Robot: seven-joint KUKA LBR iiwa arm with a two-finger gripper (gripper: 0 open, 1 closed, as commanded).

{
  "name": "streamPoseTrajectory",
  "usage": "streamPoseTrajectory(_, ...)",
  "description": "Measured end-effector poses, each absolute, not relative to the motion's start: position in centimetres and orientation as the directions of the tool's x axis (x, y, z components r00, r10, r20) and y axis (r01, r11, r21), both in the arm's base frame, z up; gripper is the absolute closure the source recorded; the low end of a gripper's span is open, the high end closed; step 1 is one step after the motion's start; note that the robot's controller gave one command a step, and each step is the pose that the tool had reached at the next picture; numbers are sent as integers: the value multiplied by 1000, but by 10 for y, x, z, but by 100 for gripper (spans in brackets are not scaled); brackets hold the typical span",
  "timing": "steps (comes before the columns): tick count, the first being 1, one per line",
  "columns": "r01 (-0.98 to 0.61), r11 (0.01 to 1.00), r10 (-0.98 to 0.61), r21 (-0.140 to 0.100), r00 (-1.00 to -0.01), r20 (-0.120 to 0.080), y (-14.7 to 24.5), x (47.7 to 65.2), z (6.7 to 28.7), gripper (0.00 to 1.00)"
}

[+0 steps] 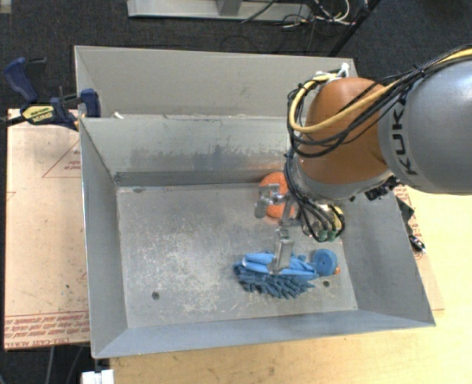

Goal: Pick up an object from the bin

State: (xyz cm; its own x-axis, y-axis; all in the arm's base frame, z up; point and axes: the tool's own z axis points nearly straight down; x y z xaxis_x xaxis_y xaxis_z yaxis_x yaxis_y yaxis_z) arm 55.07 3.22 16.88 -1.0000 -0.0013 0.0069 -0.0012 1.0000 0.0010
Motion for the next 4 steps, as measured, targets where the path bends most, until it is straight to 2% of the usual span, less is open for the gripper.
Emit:
streamPoseTrajectory(1, 0, 1000, 0, 1, -1000, -1, 32, 552, 173, 0)
streamPoseTrajectory(2, 43, 999, 43, 2, -999, 4, -1, 521, 129, 0)
streamPoseTrajectory(3, 59, 998, 59, 2, -998, 3, -7, 521, 138, 0)
streamPoseTrajectory(4, 193, 981, 193, 2, -981, 1, -4, 519, 140, 0)
